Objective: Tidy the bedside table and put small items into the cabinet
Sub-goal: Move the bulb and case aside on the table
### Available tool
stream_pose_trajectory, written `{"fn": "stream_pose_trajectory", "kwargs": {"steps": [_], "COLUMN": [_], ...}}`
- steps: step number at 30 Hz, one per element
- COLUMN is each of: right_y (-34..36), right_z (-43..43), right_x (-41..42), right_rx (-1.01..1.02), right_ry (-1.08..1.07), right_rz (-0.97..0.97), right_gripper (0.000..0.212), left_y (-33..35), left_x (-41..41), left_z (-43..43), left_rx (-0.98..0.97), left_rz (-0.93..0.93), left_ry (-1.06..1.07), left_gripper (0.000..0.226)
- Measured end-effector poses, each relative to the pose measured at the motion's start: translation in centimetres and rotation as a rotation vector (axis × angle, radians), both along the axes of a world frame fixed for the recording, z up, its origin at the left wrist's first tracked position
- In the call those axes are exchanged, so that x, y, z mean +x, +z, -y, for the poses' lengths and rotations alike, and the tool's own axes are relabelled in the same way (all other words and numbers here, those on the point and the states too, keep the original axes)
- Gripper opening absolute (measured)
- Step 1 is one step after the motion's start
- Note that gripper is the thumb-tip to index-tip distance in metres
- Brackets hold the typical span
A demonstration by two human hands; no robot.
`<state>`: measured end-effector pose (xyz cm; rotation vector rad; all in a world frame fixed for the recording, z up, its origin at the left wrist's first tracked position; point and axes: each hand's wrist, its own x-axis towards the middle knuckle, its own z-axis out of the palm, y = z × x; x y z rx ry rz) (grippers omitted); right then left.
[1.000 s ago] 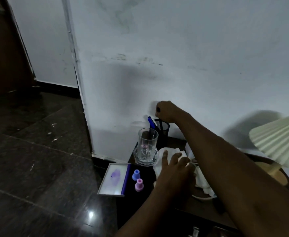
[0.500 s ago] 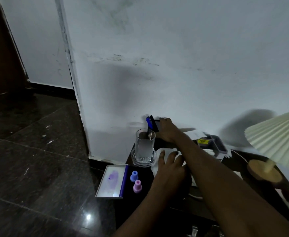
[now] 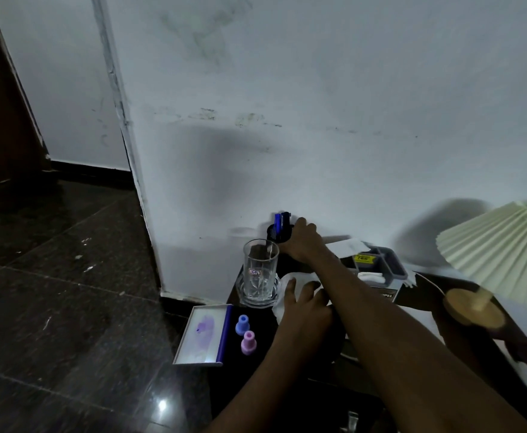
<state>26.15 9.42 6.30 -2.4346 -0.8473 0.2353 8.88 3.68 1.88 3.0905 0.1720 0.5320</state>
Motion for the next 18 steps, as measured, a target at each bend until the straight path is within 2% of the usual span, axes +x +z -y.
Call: {"fn": "stream_pose_trajectory", "kwargs": {"steps": [2,4,7,9,11,13,15,18], "right_y": [-0.4,-0.6,0.2,1.7,3.4,4.8,5.4,4.7], "right_z": [-0.1,-0.1,0.7,2.2,5.3,9.9,15.7,24.3], "right_x": [0.0,-0.1,-0.8,-1.2,-1.4,-2.2,-3.5,-5.3], "right_rx": [0.019,0.025,0.109,0.201,0.340,0.561,0.746,0.833], "right_ry": [-0.025,-0.026,-0.037,-0.066,-0.043,0.022,0.041,-0.095], "right_rz": [0.009,0.003,-0.171,-0.214,-0.232,-0.370,-0.432,-0.324], "right_gripper": [0.112,0.113,0.112,0.094,0.058,0.027,0.018,0.017], "left_y": [-0.5,-0.6,-0.4,-0.1,0.0,0.0,-0.1,-0.2], "left_x": [0.2,0.2,0.2,0.2,0.3,0.4,0.5,0.3], "left_z": [-0.1,-0.2,-0.5,-0.6,-0.4,-0.4,-0.2,0.0], "left_rx": [-0.008,-0.102,-0.125,-0.131,-0.133,-0.115,-0.109,-0.123], "left_rz": [0.034,0.059,0.035,0.066,0.064,0.054,0.064,0.080], "left_ry": [-0.009,0.003,0.067,0.103,0.116,0.117,0.114,0.108], "left_gripper": [0.042,0.038,0.034,0.031,0.033,0.038,0.038,0.034]}}
